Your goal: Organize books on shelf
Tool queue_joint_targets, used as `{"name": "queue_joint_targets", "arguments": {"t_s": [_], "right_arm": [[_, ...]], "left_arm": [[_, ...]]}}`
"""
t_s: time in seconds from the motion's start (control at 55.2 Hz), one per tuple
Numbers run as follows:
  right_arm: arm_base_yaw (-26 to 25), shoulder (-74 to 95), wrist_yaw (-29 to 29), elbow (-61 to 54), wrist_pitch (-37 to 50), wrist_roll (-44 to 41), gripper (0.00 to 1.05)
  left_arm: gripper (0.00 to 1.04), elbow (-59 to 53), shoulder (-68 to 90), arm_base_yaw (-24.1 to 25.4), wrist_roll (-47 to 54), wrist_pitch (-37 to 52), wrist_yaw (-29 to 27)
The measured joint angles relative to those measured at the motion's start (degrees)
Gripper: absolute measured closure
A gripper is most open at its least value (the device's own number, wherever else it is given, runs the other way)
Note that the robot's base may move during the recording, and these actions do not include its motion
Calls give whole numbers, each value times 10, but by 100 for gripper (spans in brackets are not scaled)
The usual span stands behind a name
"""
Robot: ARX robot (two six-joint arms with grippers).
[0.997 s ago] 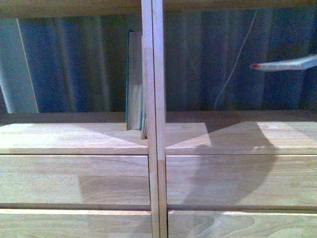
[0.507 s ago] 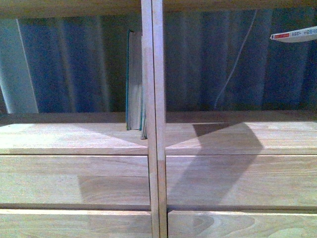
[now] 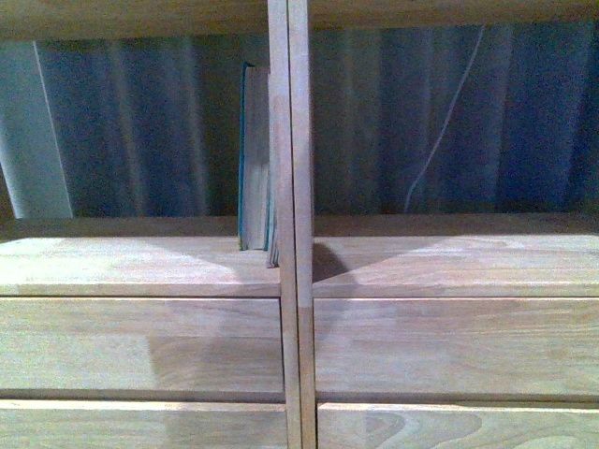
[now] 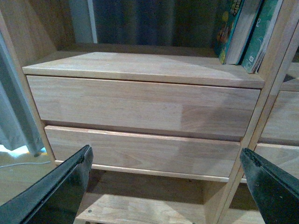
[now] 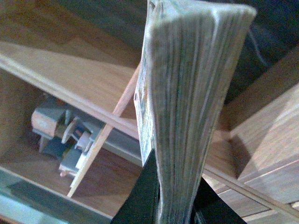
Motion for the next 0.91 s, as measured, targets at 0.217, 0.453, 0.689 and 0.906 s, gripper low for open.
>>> {"name": "queue_joint_targets", "arguments": {"t_s": [0.217,0.453,0.689,0.906], "right_arm": [[45,6,20,0,32,-25,97],[66,19,27,2,44,-39,97],[60,17,35,-16,47,-39,97],[57,17,35,-19,47,-40,97]], "left_arm": [[7,0,0,0,0,0,0],[7,0,0,0,0,0,0],[7,0,0,0,0,0,0],[7,7,51,72,-70,-5,221]]}}
